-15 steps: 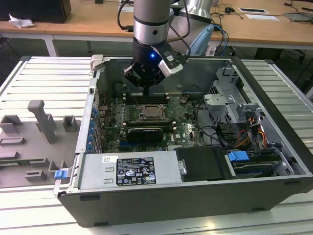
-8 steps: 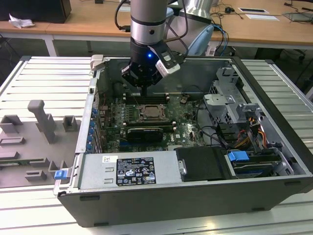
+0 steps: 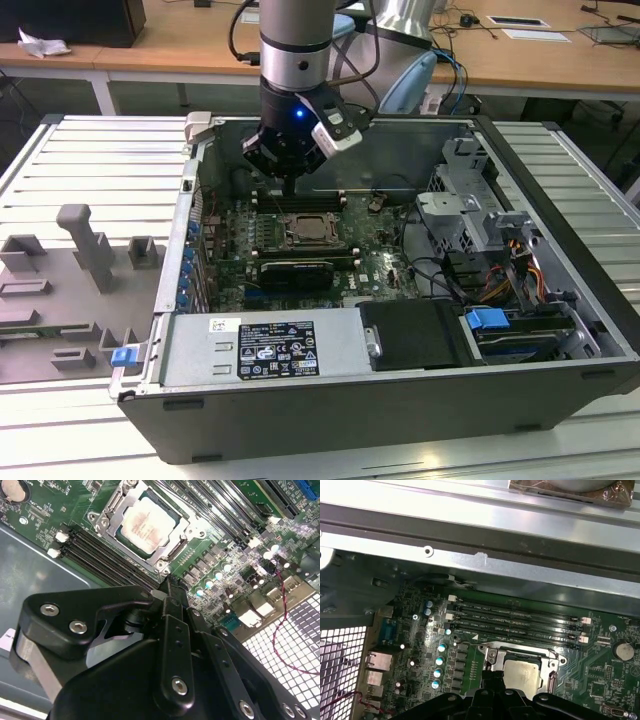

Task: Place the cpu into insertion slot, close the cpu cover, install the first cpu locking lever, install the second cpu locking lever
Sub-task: 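Install the first cpu locking lever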

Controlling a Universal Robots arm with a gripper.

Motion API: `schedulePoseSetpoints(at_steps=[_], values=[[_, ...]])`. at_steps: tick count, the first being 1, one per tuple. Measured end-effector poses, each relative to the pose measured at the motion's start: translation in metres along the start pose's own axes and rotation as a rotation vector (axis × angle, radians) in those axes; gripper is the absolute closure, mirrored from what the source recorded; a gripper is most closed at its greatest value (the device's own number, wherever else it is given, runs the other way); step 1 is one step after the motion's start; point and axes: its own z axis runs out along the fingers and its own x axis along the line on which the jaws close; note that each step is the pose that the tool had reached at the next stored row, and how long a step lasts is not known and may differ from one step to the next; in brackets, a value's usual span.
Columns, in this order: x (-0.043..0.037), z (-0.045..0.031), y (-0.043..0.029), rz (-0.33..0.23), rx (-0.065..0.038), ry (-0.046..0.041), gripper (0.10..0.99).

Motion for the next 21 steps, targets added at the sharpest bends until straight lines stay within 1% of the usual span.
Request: schedulePoseSetpoints(at_steps=[8, 21], values=[[0.001, 0.0003, 0.0002, 0.0, 0.0, -0.0002, 0.98], [0.0068, 0.0005, 0.0011, 0.0, 0.0, -0.0001, 0.98]])
